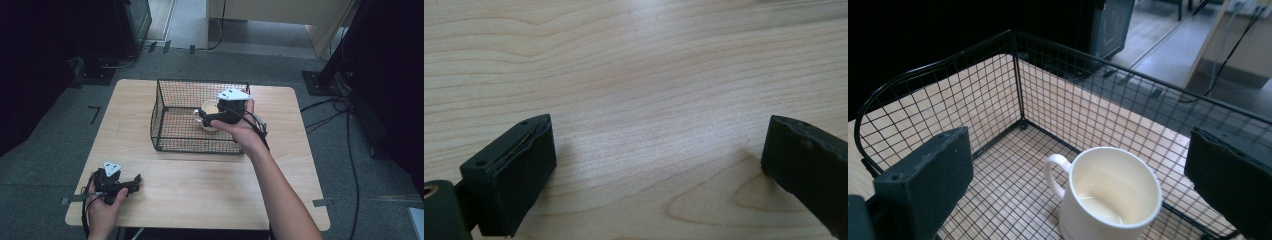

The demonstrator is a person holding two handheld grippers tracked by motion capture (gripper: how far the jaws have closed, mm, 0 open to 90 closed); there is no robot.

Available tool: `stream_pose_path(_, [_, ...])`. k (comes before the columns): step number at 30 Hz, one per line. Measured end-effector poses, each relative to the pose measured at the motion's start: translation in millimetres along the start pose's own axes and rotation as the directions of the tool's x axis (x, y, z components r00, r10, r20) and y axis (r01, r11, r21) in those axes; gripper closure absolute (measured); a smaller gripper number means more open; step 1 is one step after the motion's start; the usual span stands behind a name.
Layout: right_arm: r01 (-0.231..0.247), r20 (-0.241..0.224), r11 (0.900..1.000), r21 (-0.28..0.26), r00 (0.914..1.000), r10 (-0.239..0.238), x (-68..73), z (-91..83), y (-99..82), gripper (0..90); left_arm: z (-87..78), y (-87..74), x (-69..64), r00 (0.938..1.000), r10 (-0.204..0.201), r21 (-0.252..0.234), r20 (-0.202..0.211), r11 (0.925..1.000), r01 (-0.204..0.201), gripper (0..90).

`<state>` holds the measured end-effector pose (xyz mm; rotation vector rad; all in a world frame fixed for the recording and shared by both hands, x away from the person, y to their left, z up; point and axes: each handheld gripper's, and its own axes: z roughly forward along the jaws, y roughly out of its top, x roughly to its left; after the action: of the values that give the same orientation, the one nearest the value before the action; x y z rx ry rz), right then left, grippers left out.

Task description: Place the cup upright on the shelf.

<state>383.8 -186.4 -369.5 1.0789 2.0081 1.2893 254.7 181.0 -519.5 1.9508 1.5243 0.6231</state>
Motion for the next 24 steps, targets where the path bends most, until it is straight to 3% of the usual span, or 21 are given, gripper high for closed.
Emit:
stream_pose_path(14, [0.04, 0.037, 0.9991, -0.016, 0.9986, -0.039, -1.0, -41.1, -26.7, 0.0, 0.0, 0.0, -0.1, 1.0, -0.002, 0.0, 0.001, 1.0, 0.002, 1.5])
stream_pose_path(24, [0.014, 0.047, 0.9995, -0.028, 0.9988, -0.013, -4.6, -67.7, -45.1, 0.0, 0.0, 0.0, 0.0, 1.0, 0.0, 0.0, 0.0, 1.0, 0.0, 1.5])
